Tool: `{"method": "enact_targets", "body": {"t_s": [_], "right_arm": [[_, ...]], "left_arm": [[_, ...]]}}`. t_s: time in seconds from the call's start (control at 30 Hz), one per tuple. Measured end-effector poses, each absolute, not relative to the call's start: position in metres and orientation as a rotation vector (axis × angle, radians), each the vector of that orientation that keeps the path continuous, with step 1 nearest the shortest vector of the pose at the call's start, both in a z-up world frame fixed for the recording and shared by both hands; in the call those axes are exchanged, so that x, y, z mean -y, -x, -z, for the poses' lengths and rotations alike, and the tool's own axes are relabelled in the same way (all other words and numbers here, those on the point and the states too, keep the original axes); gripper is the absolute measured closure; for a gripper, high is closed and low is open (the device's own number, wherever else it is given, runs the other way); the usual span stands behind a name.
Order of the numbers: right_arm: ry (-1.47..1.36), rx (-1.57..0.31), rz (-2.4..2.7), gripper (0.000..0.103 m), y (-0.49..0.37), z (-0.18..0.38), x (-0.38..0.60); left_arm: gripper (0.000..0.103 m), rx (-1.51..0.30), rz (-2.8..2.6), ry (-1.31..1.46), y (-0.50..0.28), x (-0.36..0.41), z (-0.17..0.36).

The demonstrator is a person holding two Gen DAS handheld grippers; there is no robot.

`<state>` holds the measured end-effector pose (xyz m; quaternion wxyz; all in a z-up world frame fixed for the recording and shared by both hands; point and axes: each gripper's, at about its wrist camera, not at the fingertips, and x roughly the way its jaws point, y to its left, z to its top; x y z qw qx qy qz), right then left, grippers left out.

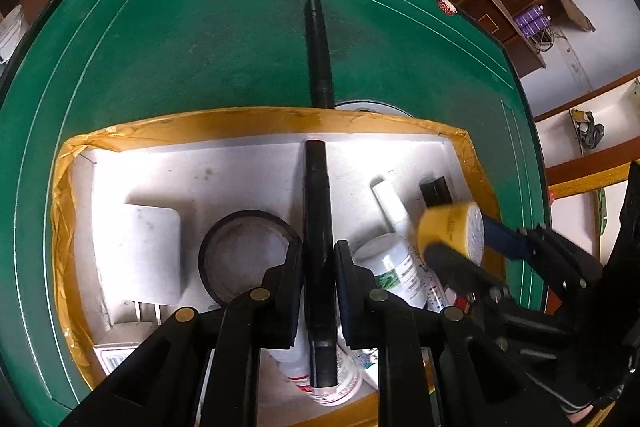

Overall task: Organize rigid objects
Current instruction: 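Lower and release the black marker from the left tool while the right tool releases the tin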

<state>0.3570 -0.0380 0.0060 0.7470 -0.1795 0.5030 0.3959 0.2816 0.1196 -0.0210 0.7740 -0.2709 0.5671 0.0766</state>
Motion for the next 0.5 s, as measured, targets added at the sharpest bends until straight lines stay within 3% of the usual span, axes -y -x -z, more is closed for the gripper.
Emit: {"method": "enact_targets", "body": {"t_s": [0.5], "right_arm": [[0.436,-1.085,-0.786,0.063,-0.379,0.008,0.017]], "left_arm": [[0.088,-1.196,-0.194,0.560,-0.279,-0.113,0.020]]}}
